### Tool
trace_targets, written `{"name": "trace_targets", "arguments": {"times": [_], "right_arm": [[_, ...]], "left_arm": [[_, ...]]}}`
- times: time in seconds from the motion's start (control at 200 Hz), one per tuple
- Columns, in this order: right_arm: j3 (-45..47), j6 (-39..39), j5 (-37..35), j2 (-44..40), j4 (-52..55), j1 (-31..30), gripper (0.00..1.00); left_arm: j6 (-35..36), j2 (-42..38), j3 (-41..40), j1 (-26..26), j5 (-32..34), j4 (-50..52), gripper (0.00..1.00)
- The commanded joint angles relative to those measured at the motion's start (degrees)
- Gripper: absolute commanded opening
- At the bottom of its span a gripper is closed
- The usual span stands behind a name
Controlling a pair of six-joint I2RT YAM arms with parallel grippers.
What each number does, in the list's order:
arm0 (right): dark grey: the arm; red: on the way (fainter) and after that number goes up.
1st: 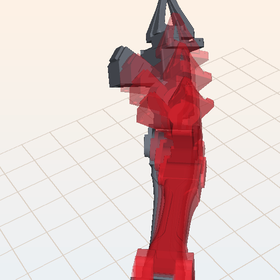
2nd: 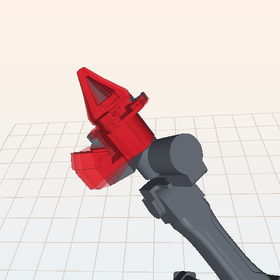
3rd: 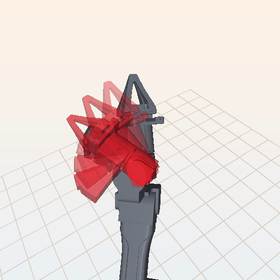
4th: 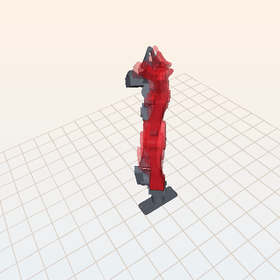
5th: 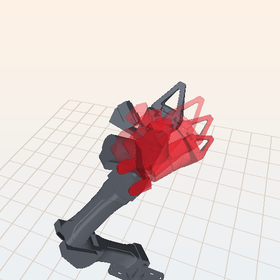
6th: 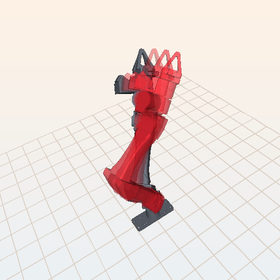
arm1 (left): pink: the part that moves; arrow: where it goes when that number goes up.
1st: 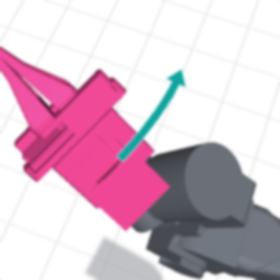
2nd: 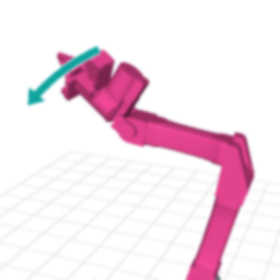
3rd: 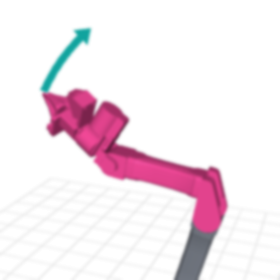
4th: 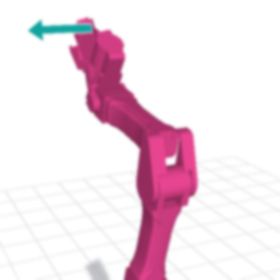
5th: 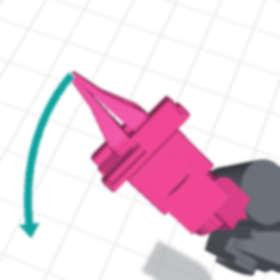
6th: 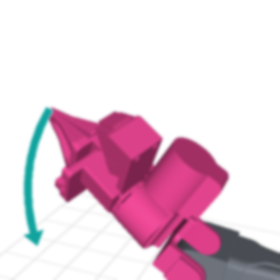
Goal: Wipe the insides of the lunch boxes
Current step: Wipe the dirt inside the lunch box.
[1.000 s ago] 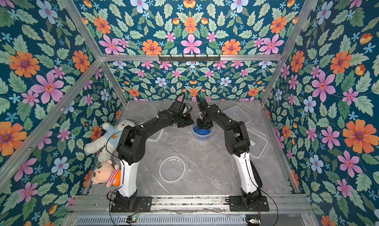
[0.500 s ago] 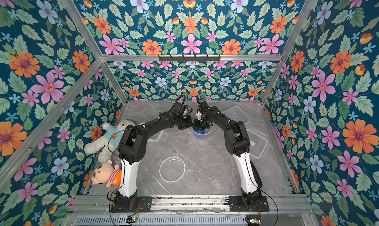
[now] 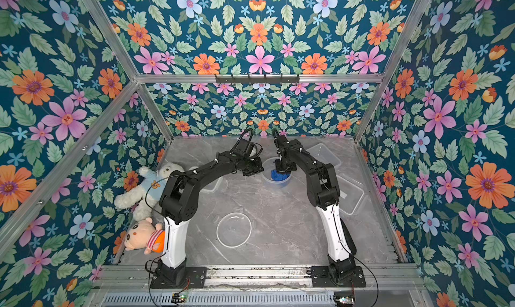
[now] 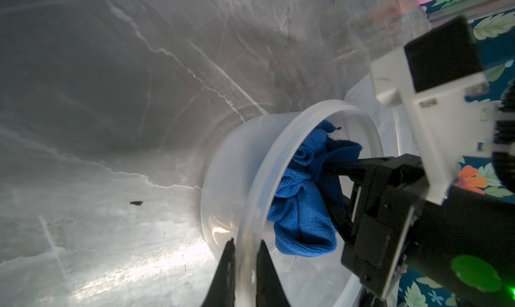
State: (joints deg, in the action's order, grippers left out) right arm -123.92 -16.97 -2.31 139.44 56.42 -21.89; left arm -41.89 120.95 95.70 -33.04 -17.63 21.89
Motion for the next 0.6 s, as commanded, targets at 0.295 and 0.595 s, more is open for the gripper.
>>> {"name": "trace_targets", "arguments": {"times": [0.295,0.595], "right_arm": [[-8.43,2.31,19.55,4.56,-7.16,-5.78,0.0],[12.75,3.05,15.69,-7.52,-2.04,-5.88,0.0]], "left_arm": [[1.38,0.89,2.72,-0.36,0.79,2.2,0.1],[2.46,0.36,2.96,-0.14,3.05,3.75,0.1]]}}
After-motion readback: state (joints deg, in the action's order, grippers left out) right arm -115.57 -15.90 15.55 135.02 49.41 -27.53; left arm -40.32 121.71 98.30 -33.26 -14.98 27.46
